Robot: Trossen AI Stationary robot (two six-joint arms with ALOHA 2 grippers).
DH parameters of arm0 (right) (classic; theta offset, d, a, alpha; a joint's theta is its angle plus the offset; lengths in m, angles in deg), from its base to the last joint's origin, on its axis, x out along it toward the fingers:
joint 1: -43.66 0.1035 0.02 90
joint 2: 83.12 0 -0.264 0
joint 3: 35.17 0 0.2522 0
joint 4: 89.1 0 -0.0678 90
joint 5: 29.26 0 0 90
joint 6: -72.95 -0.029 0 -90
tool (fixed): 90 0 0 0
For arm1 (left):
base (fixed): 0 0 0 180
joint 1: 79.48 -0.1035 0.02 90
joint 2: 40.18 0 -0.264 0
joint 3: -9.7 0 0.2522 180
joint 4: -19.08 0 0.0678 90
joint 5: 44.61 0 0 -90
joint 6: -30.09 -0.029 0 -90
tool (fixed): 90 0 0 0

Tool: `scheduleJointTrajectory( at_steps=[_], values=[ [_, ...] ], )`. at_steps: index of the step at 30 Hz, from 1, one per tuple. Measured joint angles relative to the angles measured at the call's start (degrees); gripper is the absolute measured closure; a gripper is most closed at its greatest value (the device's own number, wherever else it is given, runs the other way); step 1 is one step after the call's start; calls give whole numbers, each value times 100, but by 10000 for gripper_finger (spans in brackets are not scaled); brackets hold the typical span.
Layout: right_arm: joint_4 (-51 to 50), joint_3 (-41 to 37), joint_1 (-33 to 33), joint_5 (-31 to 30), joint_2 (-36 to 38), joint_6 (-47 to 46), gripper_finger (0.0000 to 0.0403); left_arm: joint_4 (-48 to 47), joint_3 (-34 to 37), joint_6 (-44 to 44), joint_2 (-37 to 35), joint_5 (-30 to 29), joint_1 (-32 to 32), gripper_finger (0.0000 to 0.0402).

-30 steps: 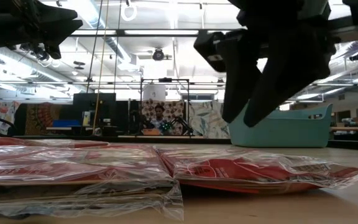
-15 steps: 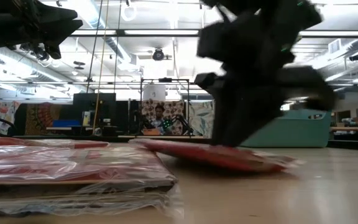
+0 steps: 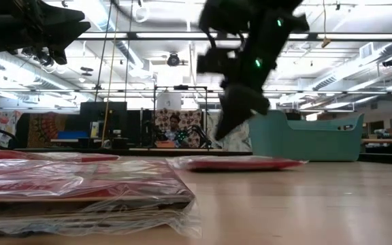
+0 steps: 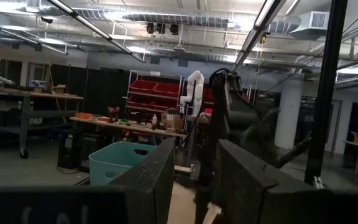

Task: Sort popcorn bags into baskets
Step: Put the red popcorn bag into the green bin

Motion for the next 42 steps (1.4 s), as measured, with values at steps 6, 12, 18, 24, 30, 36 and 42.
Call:
scheduleJointTrajectory(
  at_steps=[6, 12, 18, 24, 30, 36, 42],
  values=[
    [108, 296, 334, -37, -3, 468, 325, -9, 2, -4, 0, 0, 0, 276],
    [11, 152, 699, 423, -15, 478, 314, -9, 0, -2, 0, 0, 0, 276],
    [-196, 59, 1099, 221, -18, 593, 281, -4, 2, 11, 0, 0, 0, 276],
    [-430, -99, 1288, -205, -20, 587, 233, -4, 2, 9, 0, 0, -2, 276],
    [-215, -370, 1365, -476, -25, 464, 192, -2, 2, 10, 0, 0, -1, 276],
    [-170, -362, 1635, -1370, -27, 563, 186, -2, 2, 9, 0, 0, 0, 276],
    [133, -610, 1876, -2108, -25, 297, 194, -2, 2, 9, 0, 0, 0, 276]
  ],
)
